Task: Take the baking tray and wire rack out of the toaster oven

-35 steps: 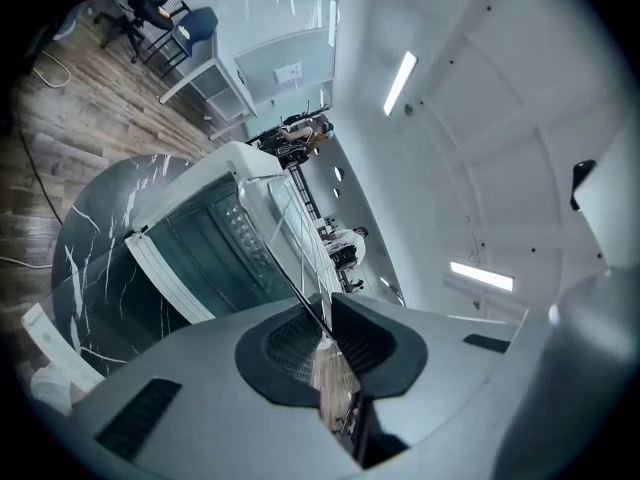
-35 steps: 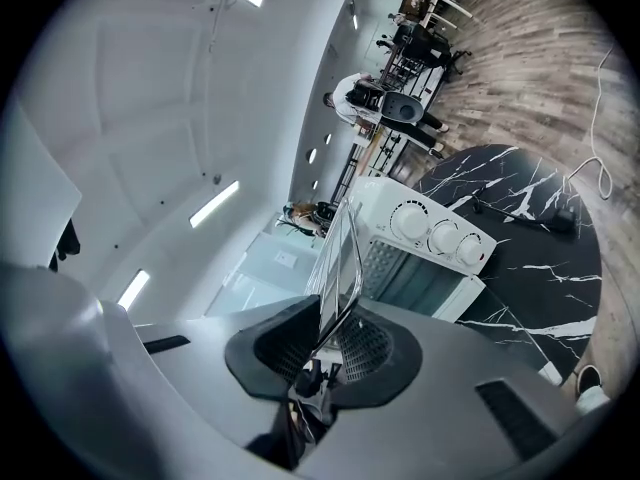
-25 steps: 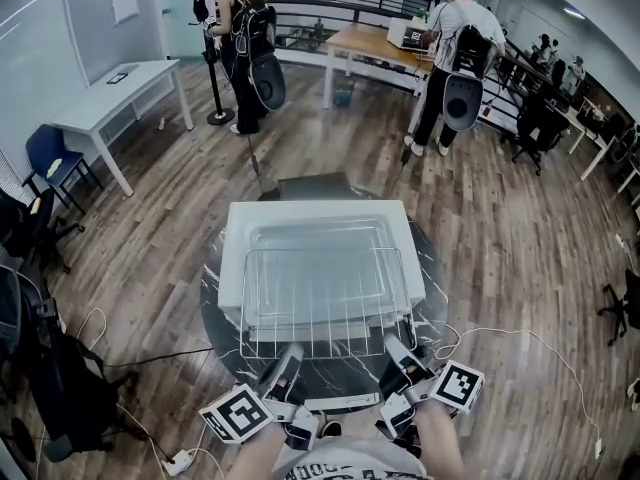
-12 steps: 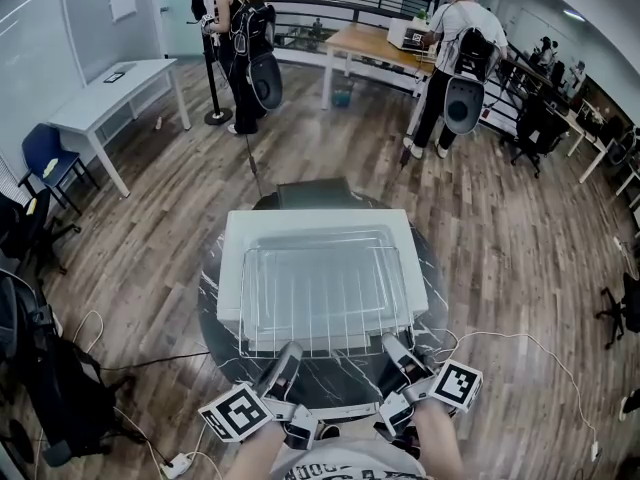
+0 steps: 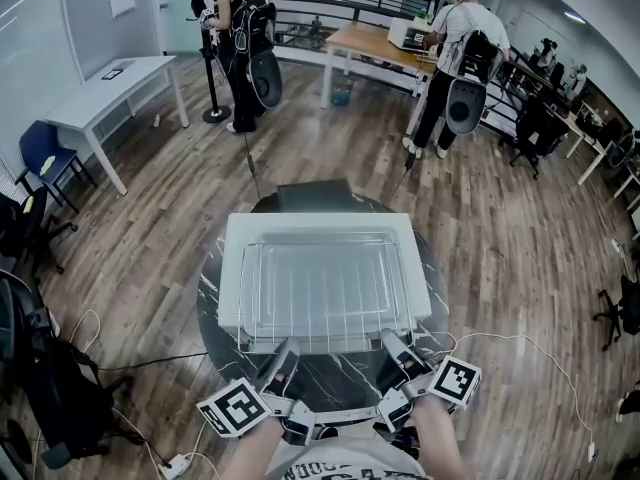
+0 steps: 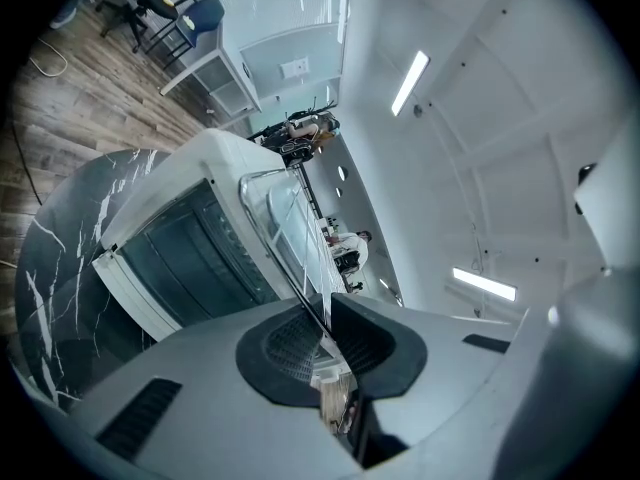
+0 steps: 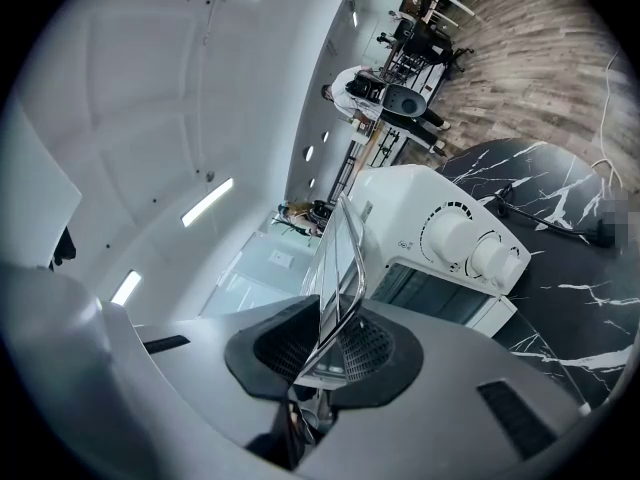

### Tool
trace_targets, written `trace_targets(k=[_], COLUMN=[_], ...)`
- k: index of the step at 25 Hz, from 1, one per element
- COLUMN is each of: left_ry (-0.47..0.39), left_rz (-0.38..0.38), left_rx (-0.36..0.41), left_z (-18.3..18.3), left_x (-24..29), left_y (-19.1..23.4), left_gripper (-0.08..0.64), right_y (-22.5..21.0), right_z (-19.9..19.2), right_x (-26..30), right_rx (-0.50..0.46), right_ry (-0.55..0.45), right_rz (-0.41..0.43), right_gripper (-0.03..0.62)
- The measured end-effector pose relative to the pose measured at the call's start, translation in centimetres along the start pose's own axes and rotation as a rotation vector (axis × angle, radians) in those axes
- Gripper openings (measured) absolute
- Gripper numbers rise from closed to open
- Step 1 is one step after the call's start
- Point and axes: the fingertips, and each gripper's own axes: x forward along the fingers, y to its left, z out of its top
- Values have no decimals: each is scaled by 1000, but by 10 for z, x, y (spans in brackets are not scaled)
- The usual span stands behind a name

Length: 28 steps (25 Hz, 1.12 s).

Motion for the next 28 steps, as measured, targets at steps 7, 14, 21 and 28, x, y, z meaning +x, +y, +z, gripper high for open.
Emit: trace_targets(k=[7,14,21,28], left_ry=[-1,-1,4,9], left_rz=[-14,-23,-20,-27], left_rx=[5,-18,-32,-32], left_z=[6,9,7,8], left_x=[9,12,11,8], left_y=[1,1,3,5], left_gripper=[28,29,31,31], right_y=[1,2,3,4], right_z=[7,10,9,6], right_x=[9,12,12,12], right_rx=[-14,-16,-20,-43], right_ry=[-18,-31,-36,-31], right_rz=[9,8,23,27], right_gripper=[41,41,41,41])
